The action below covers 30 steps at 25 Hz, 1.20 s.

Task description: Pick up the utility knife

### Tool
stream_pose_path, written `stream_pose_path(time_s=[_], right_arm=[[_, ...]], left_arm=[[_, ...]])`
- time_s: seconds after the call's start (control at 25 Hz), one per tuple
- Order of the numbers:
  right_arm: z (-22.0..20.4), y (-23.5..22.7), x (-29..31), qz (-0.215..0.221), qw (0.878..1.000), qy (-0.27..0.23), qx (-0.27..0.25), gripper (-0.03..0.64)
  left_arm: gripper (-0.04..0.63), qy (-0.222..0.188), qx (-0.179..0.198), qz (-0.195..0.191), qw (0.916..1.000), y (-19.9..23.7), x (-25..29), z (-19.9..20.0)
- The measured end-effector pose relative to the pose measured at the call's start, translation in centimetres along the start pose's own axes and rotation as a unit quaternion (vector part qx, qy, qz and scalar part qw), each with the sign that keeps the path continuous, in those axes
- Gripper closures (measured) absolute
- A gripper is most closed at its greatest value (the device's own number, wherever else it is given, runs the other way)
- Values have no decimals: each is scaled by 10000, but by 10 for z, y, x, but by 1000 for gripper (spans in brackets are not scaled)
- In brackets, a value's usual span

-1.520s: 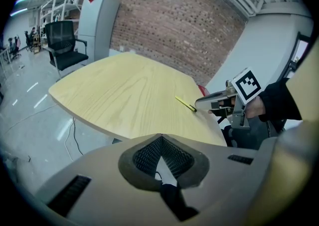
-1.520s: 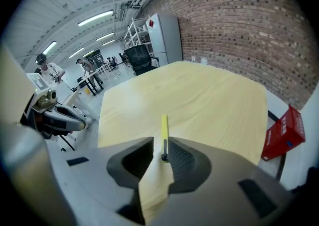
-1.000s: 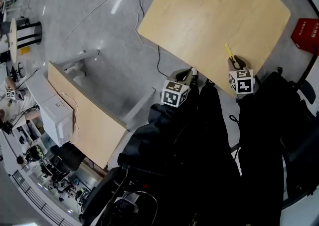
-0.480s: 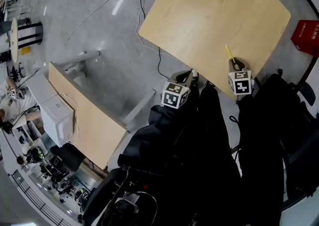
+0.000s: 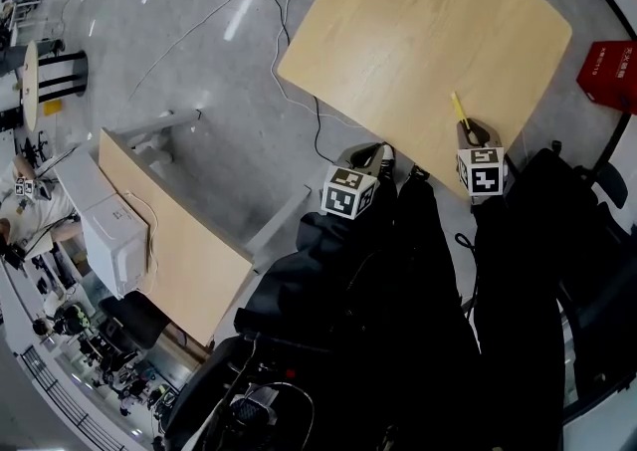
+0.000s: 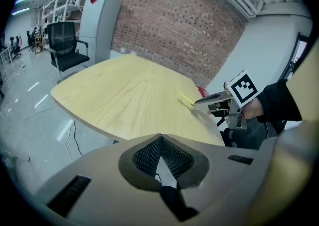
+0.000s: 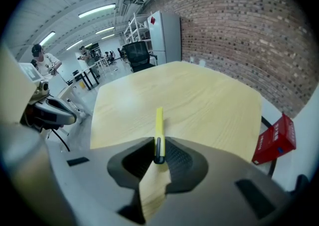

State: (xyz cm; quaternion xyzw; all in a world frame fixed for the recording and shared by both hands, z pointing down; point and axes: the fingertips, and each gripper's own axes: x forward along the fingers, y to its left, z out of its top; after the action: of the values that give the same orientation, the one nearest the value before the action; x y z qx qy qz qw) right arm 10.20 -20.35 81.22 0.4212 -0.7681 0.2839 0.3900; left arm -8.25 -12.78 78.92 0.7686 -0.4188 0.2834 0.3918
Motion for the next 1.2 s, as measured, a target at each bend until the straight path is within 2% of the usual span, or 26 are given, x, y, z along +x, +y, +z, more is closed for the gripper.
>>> stream_pose_path(time_s=[0.24,0.68,1.0,1.2], right_arm=[[32,-2,-43,-223,9979,-586,170,546],[82,5,-135,-470,9839,-1672,434,546],[117,17,-217,-751,9627,-2567,412,547],[139,26,-262,-728,9489,-3030,502,546]], left_arm=[[595,-248,159,-49,9996,-11,-11,27],[595,-1073,497,-151,9929,-42,-45,100],[595,-1844,850,-193,9790,-71,-96,165],[595,-2338,1071,-297,9659,-97,-126,199]])
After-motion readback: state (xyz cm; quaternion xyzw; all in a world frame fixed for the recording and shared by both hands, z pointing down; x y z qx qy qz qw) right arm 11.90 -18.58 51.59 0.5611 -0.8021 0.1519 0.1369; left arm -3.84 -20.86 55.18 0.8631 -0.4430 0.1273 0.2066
